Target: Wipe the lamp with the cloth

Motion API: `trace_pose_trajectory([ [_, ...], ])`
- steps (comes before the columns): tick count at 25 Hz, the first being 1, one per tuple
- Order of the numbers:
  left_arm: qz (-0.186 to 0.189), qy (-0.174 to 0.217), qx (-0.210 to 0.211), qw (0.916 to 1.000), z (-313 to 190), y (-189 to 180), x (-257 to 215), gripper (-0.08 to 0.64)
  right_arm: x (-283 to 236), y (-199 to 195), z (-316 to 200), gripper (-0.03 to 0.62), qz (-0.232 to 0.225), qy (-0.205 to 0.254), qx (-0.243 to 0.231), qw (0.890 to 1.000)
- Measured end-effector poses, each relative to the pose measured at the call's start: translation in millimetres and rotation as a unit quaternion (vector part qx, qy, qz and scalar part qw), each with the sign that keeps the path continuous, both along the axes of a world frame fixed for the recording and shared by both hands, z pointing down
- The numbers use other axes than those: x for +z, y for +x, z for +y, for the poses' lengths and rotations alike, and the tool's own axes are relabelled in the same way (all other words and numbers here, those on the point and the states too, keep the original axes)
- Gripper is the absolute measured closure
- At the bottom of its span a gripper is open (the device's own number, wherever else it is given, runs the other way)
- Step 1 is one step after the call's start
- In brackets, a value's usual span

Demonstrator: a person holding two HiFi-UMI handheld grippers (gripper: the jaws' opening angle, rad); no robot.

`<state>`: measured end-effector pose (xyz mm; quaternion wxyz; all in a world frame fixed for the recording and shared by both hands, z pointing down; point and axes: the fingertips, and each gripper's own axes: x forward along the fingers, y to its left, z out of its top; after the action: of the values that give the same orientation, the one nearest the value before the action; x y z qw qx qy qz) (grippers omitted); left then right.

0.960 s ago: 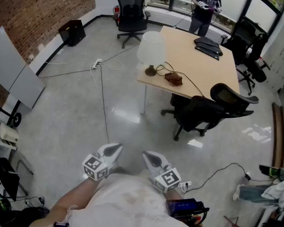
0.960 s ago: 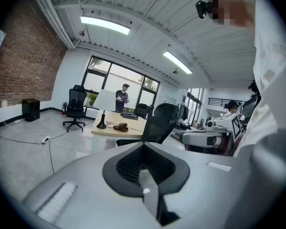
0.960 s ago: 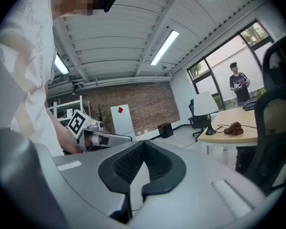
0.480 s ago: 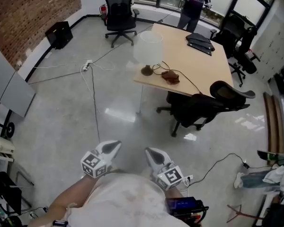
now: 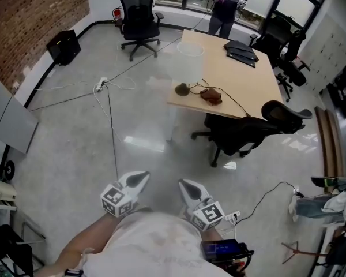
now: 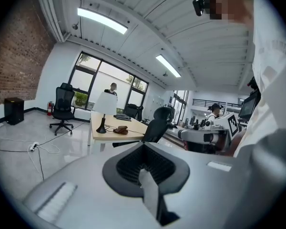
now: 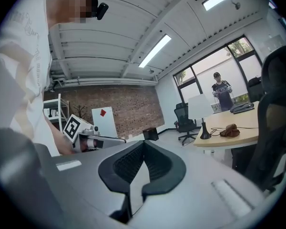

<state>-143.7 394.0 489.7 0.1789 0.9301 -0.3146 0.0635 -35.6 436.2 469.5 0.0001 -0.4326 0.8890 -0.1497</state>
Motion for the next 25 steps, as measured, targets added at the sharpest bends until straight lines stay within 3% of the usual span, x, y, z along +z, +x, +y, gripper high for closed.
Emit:
trace_pose_trajectory([
  [6,0.004,0.002,-0.001,1.0000,-11.9,-45.1,0.8,0.558,-2.1,-34.8,-7.8,0.580,0.011,-0.006,0.018,1.000],
  [17,0.016,-0.006,-0.006,0.9998,-22.5,-90.0,6.7,0.558,-4.1,-74.8,-21.8,0.580,0.023,-0.021,0.023,0.999],
  [25,0.017,-0.027,-0.015,0.9994,-36.3,-94.7,20.4,0.558,2.0,-72.6,-39.6,0.580,0.043,-0.024,0.027,0.998],
])
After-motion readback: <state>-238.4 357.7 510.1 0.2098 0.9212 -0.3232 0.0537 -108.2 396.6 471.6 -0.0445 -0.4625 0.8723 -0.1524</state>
